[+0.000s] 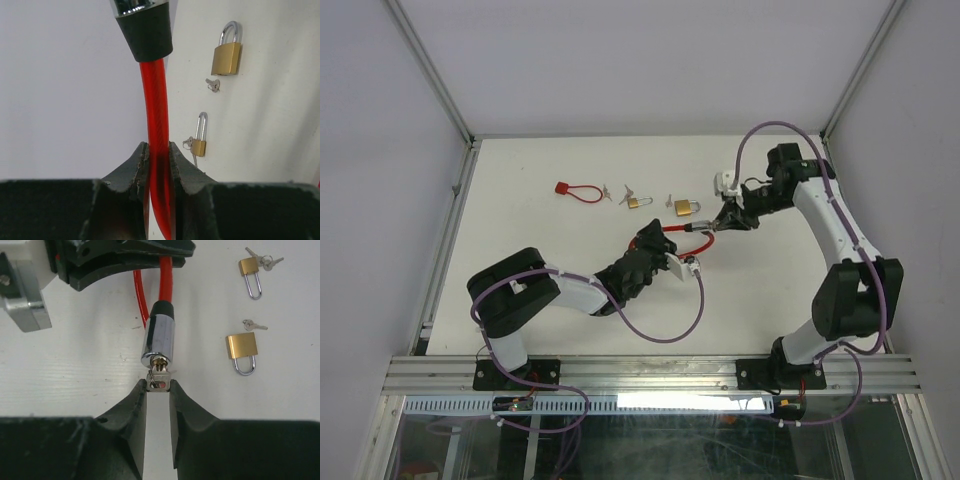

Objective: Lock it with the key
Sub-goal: Lock the lock.

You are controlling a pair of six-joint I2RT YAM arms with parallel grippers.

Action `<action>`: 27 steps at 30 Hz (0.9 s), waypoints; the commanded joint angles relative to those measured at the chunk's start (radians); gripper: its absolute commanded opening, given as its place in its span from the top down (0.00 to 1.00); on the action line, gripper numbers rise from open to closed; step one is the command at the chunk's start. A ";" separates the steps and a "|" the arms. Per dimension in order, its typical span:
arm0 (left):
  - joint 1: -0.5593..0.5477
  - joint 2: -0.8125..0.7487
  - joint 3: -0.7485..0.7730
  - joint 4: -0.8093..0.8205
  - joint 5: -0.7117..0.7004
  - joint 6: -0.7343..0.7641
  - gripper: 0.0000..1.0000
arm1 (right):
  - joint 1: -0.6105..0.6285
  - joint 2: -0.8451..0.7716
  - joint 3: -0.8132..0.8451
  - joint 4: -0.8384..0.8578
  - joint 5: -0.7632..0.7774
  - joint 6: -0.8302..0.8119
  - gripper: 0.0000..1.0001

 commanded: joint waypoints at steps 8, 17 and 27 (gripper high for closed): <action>-0.004 -0.019 0.009 -0.110 0.060 -0.030 1.00 | 0.051 -0.495 -0.570 0.701 0.053 -0.512 1.00; 0.006 -0.040 0.031 -0.186 0.084 -0.076 1.00 | 0.054 -0.499 -0.599 0.838 0.159 -0.626 0.53; 0.016 -0.044 0.045 -0.223 0.095 -0.103 1.00 | -0.093 -0.453 -0.355 0.356 0.051 -0.524 0.33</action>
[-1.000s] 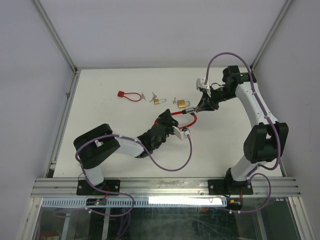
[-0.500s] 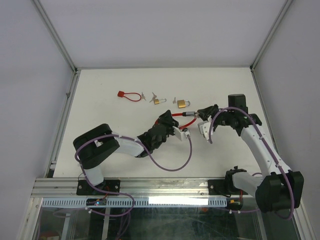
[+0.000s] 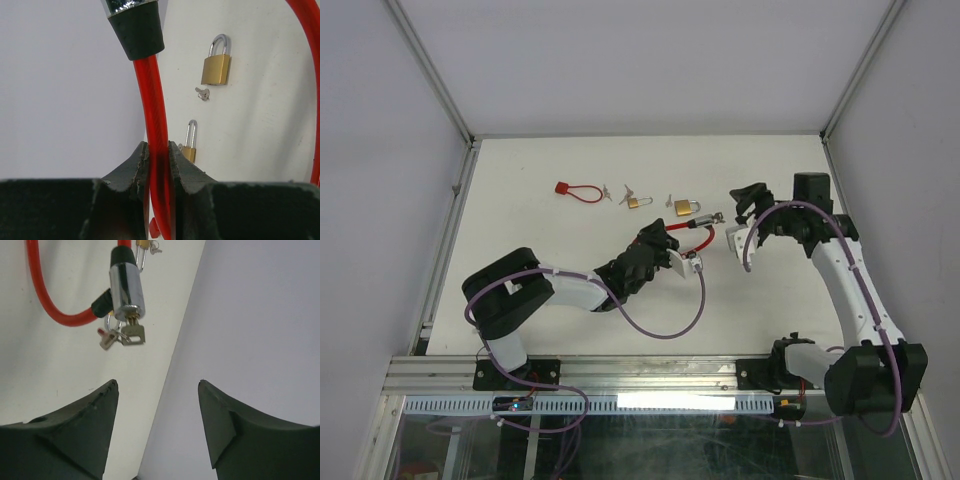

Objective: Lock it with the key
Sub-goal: Lock the lock.

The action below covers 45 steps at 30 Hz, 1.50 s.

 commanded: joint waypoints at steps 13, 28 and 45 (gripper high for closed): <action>0.007 -0.017 0.013 -0.133 0.038 -0.034 1.00 | -0.104 0.440 0.573 -0.693 -0.475 0.663 0.54; 0.007 -0.012 0.020 -0.141 0.040 -0.041 1.00 | -0.053 0.479 0.501 -0.506 -0.377 0.905 0.59; 0.008 -0.017 0.021 -0.146 0.038 -0.045 1.00 | -0.027 0.489 0.494 -0.494 -0.270 0.884 0.87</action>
